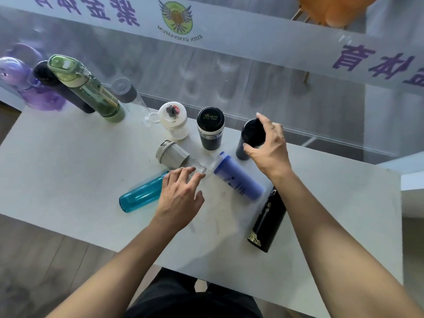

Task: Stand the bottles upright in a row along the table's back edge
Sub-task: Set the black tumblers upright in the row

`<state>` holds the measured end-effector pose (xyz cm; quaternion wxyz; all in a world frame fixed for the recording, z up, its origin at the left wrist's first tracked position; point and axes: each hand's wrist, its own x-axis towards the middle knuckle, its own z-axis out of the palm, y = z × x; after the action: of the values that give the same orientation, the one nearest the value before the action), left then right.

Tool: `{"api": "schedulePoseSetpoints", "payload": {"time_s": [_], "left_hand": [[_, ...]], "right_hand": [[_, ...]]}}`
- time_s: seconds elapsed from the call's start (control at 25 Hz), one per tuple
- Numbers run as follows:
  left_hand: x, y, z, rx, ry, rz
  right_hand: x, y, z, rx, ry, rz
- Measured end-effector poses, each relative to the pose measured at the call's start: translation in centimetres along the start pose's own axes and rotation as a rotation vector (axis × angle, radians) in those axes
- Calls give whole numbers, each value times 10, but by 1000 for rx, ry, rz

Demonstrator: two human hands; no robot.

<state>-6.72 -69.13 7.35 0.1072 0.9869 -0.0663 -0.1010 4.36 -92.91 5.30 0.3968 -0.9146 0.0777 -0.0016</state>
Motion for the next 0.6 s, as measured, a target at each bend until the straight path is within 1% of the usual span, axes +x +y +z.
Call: {"api": "schedulePoseSetpoints", "payload": {"time_s": [0.2, 0.44, 0.6], "left_hand": [[5, -7, 0, -12, -12, 5], [4, -9, -1, -9, -25, 46], [7, -5, -3, -8, -10, 101]], "right_hand": [[-2, 1, -2, -11, -3, -4], [-9, 0, -3, -16, -13, 50], [-28, 7, -15, -24, 32, 90]]}}
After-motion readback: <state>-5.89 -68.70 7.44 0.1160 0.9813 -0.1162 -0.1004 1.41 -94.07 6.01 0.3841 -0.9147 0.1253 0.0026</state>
